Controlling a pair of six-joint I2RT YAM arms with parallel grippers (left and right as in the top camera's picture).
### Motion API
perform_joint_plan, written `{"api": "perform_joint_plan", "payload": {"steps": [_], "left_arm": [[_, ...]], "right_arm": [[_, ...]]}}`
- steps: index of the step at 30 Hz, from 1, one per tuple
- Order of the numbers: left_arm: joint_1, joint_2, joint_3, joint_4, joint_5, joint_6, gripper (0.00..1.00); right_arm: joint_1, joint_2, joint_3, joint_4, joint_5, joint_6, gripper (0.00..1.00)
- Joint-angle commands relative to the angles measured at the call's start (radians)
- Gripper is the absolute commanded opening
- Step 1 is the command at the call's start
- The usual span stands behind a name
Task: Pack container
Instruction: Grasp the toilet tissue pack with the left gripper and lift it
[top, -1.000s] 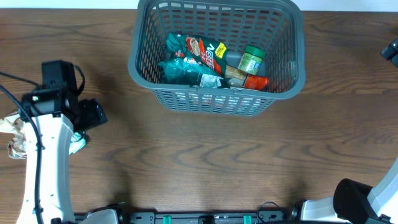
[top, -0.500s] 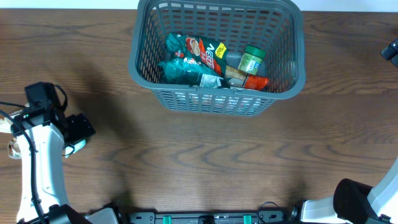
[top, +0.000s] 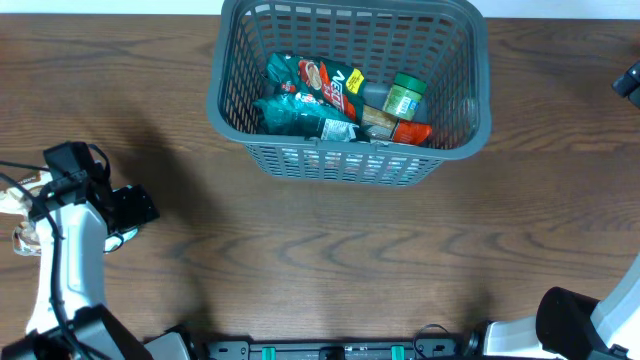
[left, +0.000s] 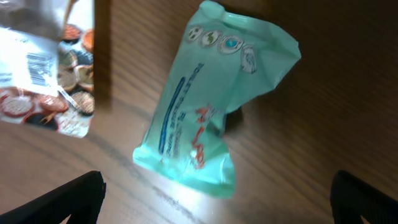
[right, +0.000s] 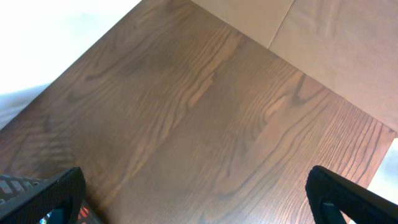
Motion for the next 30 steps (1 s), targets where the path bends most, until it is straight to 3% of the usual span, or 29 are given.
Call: {"api": "perform_joint_plan", "payload": {"steps": [1,12,25,27,28,29,30], "left_arm": [[0.006,0.061,-0.007,0.019,0.010,0.060,0.99],[0.006,0.225,-0.007,0.082,0.010,0.080,0.99],[0.006,0.233,-0.007,0.143,0.010,0.081,0.99],[0.006,0.233,-0.007,0.155,0.010,0.081,0.94],[0.006,0.233,-0.007,0.158,0.010,0.081,0.86],[0.006,0.233,-0.007,0.161,0.010,0.081,0.72],[0.006,0.233,-0.007,0.165,0.010,0.081,0.50]], "right_arm": [[-0.004,-0.001,-0.001,-0.001,0.008,0.011,0.99],[-0.004,-0.001,-0.001,-0.001,0.008,0.011,0.99],[-0.004,-0.001,-0.001,-0.001,0.008,0.011,0.99],[-0.004,-0.001,-0.001,-0.001,0.008,0.011,0.99],[-0.004,-0.001,-0.001,-0.001,0.008,0.011,0.99],[-0.004,-0.001,-0.001,-0.001,0.008,0.011,0.99],[-0.004,-0.001,-0.001,-0.001,0.008,0.011,0.99]]}}
